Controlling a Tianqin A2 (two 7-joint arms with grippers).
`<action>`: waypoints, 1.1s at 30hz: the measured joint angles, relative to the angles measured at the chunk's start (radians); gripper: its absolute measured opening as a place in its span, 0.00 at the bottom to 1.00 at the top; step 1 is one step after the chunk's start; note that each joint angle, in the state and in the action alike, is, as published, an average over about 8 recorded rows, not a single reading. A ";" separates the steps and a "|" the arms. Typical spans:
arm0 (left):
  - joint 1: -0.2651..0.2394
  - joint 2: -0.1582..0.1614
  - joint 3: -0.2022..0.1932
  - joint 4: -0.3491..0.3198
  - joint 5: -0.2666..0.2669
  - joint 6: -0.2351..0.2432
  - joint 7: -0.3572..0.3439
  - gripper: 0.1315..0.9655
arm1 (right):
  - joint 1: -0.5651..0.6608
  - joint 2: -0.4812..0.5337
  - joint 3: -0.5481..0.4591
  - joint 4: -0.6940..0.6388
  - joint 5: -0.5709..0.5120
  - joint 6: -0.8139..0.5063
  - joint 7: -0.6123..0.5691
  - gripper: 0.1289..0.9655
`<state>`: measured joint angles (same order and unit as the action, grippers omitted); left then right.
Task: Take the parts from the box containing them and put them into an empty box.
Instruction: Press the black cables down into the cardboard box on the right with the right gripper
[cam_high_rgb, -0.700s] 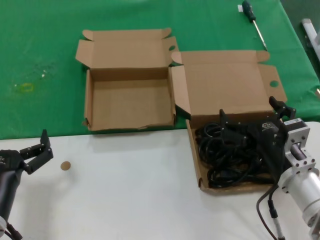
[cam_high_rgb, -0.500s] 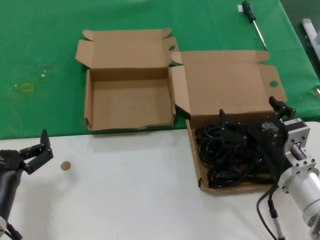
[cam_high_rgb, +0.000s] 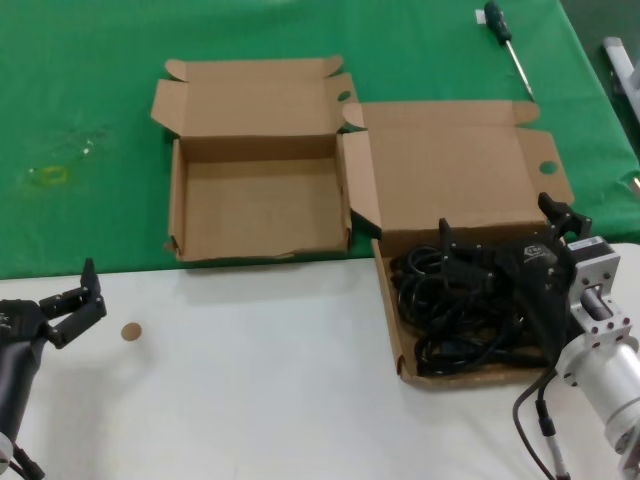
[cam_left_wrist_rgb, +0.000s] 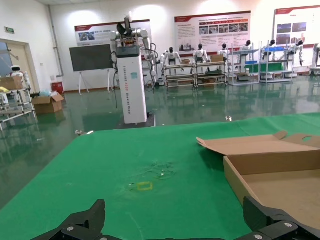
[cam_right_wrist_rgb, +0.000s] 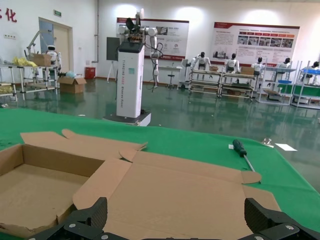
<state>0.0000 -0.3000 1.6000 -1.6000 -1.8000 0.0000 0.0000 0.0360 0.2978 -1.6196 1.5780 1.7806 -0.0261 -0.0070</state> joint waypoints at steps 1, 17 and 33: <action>0.000 0.000 0.000 0.000 0.000 0.000 0.000 0.99 | 0.000 0.000 0.000 0.000 0.000 0.000 0.000 1.00; 0.000 0.000 0.000 0.000 0.000 0.000 0.000 0.89 | -0.002 0.007 -0.003 0.006 0.001 -0.009 0.001 1.00; 0.000 0.000 0.000 0.000 0.000 0.000 0.000 0.49 | 0.035 0.271 -0.074 0.032 -0.024 -0.126 0.053 1.00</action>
<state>0.0000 -0.3000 1.6000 -1.6000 -1.7999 0.0000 0.0000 0.0714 0.5687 -1.6940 1.6099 1.7569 -0.1524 0.0457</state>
